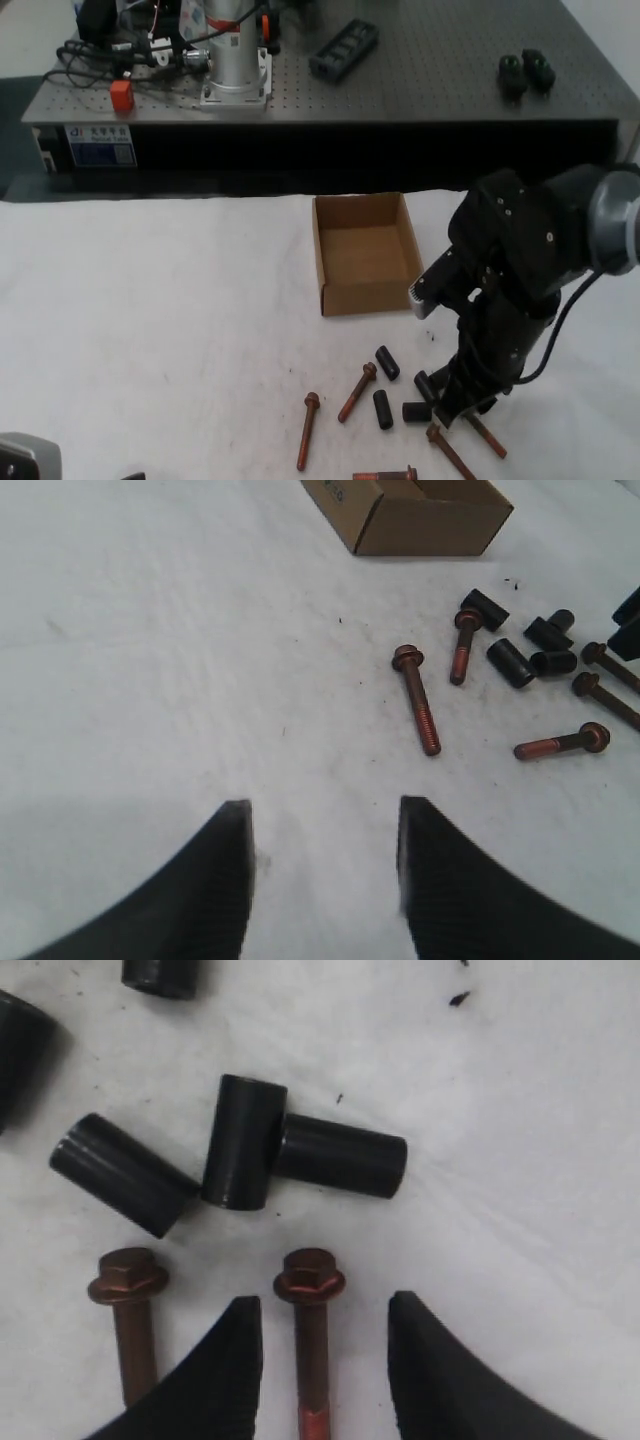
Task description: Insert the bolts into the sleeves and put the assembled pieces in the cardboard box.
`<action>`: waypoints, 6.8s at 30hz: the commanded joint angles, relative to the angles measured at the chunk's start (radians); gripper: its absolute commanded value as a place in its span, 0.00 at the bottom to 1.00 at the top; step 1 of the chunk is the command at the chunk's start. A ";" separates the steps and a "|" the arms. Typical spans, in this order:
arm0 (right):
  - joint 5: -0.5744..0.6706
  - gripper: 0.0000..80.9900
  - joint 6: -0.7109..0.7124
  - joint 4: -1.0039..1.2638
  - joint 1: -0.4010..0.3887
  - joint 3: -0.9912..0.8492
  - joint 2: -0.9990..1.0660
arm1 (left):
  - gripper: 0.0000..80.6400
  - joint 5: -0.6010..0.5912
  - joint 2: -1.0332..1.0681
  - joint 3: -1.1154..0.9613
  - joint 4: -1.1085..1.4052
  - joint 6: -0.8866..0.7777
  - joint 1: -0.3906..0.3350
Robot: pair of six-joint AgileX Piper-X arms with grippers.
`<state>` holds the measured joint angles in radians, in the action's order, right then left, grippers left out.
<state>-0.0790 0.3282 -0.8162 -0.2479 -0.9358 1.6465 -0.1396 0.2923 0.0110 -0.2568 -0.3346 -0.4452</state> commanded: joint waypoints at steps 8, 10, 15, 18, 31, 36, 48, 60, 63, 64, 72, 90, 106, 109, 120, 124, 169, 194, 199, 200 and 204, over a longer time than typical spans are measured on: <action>0.037 0.37 0.031 -0.041 0.029 -0.026 0.066 | 0.42 -0.003 -0.009 -0.011 0.013 -0.009 0.005; 0.042 0.37 0.031 -0.032 0.029 -0.026 0.070 | 0.42 -0.003 -0.009 -0.011 0.013 -0.009 0.005; 0.045 0.37 0.031 -0.032 0.029 -0.026 0.087 | 0.42 0.002 -0.009 -0.011 0.013 -0.009 0.005; 0.045 0.33 0.031 -0.021 0.029 -0.026 0.098 | 0.42 0.002 -0.009 -0.011 0.013 -0.009 0.005; 0.054 0.03 0.029 0.018 0.053 -0.026 0.123 | 0.42 -0.002 -0.009 -0.011 0.013 -0.155 0.005; 0.122 0.03 -0.023 0.012 0.101 -0.026 0.036 | 0.36 -0.139 -0.003 -0.011 0.137 -0.250 0.002; 0.165 0.03 -0.105 -0.079 0.192 0.051 -0.384 | 0.42 -0.238 0.534 -0.371 0.136 -0.112 -0.003; 0.186 0.03 -0.255 -0.123 0.255 0.258 -0.753 | 0.42 -0.172 1.367 -1.202 -0.360 0.509 -0.254; 0.186 0.03 -0.266 -0.154 0.280 0.276 -0.796 | 0.42 -0.129 1.512 -1.374 -0.484 0.681 -0.300; 0.186 0.03 -0.266 -0.166 0.291 0.277 -0.802 | 0.42 -0.125 1.554 -1.429 -0.523 0.727 -0.312; 0.261 0.03 -0.261 -0.167 0.390 0.277 -0.809 | 0.42 -0.050 1.784 -1.669 -0.693 0.922 -0.366; 0.274 0.03 -0.261 -0.160 0.397 0.277 -0.809 | 0.36 0.003 1.901 -1.708 -0.650 1.054 -0.454; 0.276 0.03 -0.261 -0.159 0.397 0.277 -0.809 | 0.16 0.024 1.906 -1.708 -0.667 1.083 -0.452; 0.276 0.03 -0.261 -0.158 0.397 0.277 -0.809 | 0.02 0.073 1.906 -1.708 -0.672 1.073 -0.452; 0.485 0.03 -0.301 0.041 0.397 0.277 -0.809 | 0.01 0.014 1.670 -1.664 -0.559 0.659 -0.366; 0.650 0.03 -0.420 0.236 0.397 0.277 -0.809 | 0.01 -0.101 1.481 -1.485 -0.412 0.538 -0.296; 0.699 0.03 -0.866 0.994 -0.046 0.281 -0.725 | 0.01 -0.473 0.856 -0.823 0.347 0.108 -0.248; 0.770 0.48 -0.854 0.924 -0.046 0.281 -0.725 | 0.01 -0.489 0.856 -0.823 0.353 0.138 -0.248; 0.759 0.52 -0.865 0.932 -0.032 0.281 -0.735 | 0.01 -0.410 0.856 -0.823 0.410 0.134 -0.248; 0.745 0.52 -0.883 0.937 -0.022 0.281 -0.746 | 0.01 -0.380 0.856 -0.823 0.419 0.133 -0.248; 0.683 0.52 -0.892 0.877 0.055 0.281 -0.826 | 0.01 -0.201 0.874 -0.829 0.440 0.090 -0.246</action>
<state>0.6219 -0.5579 0.0666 -0.2105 -0.6525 0.8421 -0.4853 1.1555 -0.8063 0.1386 -0.2078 -0.6954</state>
